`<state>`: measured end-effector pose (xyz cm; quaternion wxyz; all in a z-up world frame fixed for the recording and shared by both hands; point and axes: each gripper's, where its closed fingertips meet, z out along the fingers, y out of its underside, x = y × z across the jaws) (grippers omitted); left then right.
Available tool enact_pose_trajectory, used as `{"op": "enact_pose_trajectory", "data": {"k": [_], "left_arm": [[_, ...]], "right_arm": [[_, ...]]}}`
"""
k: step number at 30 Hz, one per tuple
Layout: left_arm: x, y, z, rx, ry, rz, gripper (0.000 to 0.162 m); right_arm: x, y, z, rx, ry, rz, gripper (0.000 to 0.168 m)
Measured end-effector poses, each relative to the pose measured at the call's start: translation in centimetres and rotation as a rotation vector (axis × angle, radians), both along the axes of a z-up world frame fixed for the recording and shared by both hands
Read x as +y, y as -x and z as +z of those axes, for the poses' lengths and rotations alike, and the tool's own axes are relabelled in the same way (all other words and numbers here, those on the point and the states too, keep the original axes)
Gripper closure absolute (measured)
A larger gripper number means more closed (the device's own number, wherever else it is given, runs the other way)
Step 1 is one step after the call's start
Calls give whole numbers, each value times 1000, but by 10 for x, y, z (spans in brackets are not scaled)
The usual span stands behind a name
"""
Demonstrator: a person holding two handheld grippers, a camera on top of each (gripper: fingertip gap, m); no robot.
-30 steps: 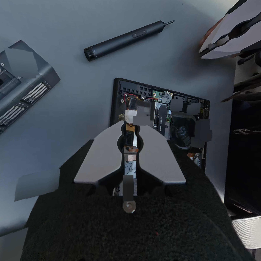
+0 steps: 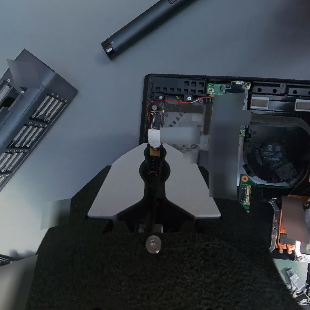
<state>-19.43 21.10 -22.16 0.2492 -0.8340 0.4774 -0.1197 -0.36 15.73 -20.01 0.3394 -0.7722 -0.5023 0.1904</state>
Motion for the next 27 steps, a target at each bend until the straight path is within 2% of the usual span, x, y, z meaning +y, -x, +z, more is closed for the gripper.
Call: {"op": "enact_pose_trajectory", "data": {"k": [5,7,10,13,15,18,27], "left_arm": [[0,1,1,-3,-3,17,148],[-2,4,4,-11,-20,29,137],[-4,8,11,-35,-57,40,130],[-3,-1,21,-105,-100,20,142],[3,-5,23,-119,-115,34,162],[8,-6,15,-66,-92,23,162],[8,-10,4,-50,-21,13,162]], "right_arm": [[3,4,-1,-21,-18,15,165],[3,6,-1,-20,-17,17,165],[2,6,-2,-25,-12,19,165],[2,8,-4,-31,-12,22,165],[2,9,-3,-33,-16,23,165],[1,9,-1,-39,-27,19,165],[1,4,-3,-46,-20,7,165]]}}
